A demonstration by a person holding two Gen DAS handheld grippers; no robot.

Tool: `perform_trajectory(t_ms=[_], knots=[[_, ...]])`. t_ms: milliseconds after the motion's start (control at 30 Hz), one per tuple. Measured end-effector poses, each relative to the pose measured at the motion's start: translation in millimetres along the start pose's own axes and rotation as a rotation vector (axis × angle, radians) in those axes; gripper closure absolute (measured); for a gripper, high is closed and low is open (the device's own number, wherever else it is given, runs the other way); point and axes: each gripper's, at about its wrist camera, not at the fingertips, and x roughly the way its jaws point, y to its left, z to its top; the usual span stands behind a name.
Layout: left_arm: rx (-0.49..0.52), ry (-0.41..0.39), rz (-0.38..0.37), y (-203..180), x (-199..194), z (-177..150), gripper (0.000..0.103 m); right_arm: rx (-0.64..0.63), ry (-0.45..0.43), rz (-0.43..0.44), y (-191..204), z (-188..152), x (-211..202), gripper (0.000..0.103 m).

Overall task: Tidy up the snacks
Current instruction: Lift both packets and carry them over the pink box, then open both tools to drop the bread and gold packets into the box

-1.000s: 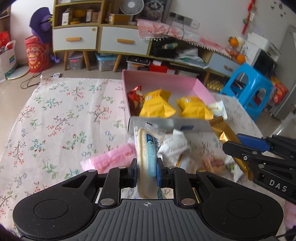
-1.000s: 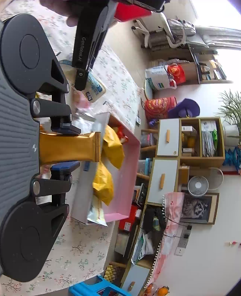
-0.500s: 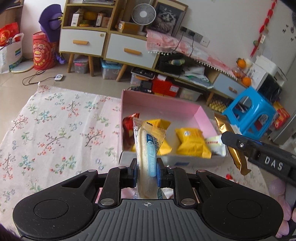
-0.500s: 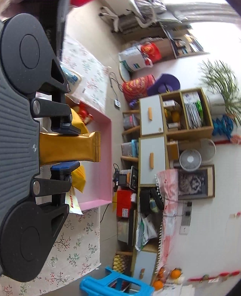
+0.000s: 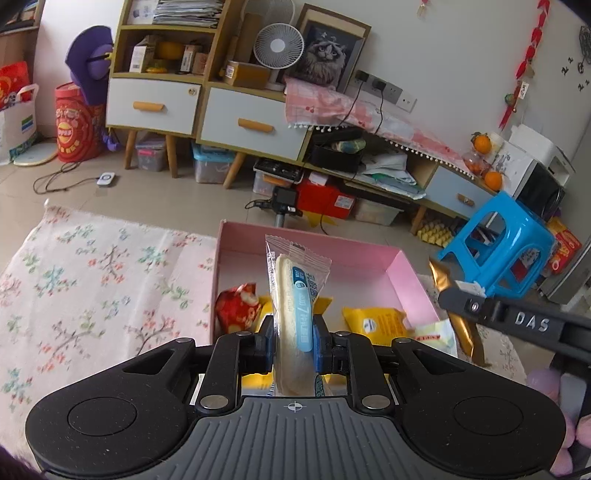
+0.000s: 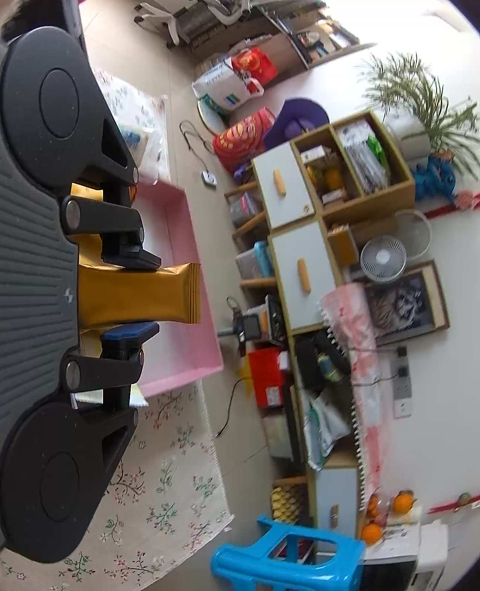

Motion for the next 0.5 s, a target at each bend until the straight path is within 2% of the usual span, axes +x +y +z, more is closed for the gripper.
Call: perform_trajectory(t_ms=[200, 500], knots=[[0.009, -0.005, -0.034, -15.0, 29.5, 11.6, 0.086, 0.054, 0.028, -0.013, -14.0, 3.2, 22.4, 0.084], [0.026, 0.020, -0.055, -27.4, 72.7, 13.5, 0.086, -0.002, 0.049, -0.013, -24.5, 6.9, 41.0, 0.084]])
